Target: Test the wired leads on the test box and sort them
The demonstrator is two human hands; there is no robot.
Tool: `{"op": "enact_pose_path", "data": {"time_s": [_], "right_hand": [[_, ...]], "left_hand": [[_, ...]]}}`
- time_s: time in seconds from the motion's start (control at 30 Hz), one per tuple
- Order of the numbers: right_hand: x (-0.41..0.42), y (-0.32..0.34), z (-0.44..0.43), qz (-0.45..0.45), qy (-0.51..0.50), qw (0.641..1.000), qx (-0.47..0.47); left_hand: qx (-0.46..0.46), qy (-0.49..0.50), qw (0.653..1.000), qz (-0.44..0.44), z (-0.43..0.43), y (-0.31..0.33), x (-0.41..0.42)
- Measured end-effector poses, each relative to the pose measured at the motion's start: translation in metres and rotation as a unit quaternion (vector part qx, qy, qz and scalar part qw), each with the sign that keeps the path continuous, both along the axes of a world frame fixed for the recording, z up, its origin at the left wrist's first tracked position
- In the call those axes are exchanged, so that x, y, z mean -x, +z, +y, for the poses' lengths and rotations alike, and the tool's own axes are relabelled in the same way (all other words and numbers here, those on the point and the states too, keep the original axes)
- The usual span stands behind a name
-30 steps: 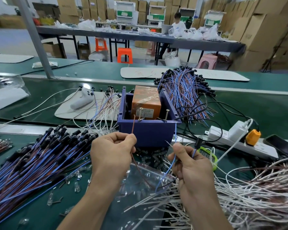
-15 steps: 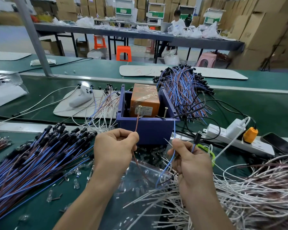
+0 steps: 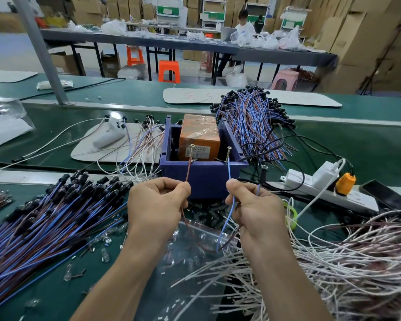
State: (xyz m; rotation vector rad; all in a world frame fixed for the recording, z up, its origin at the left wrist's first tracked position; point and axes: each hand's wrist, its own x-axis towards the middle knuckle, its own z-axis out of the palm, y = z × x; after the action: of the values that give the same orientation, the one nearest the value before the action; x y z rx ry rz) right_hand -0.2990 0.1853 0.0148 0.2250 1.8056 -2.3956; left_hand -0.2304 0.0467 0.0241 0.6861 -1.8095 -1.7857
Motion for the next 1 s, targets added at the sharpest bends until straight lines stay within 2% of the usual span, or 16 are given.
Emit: {"op": "enact_pose_path", "data": {"time_s": [0.57,1.0], "right_hand": [[-0.002,0.004,0.008,-0.003,0.018,0.999,0.035],[-0.006,0.002,0.013,-0.001,-0.027,0.999,0.035]], "left_hand": [[-0.004,-0.017,1.000,-0.007,-0.003,0.000,0.001],[0.001,-0.030,0.999,-0.011,-0.003,0.001,0.001]]}}
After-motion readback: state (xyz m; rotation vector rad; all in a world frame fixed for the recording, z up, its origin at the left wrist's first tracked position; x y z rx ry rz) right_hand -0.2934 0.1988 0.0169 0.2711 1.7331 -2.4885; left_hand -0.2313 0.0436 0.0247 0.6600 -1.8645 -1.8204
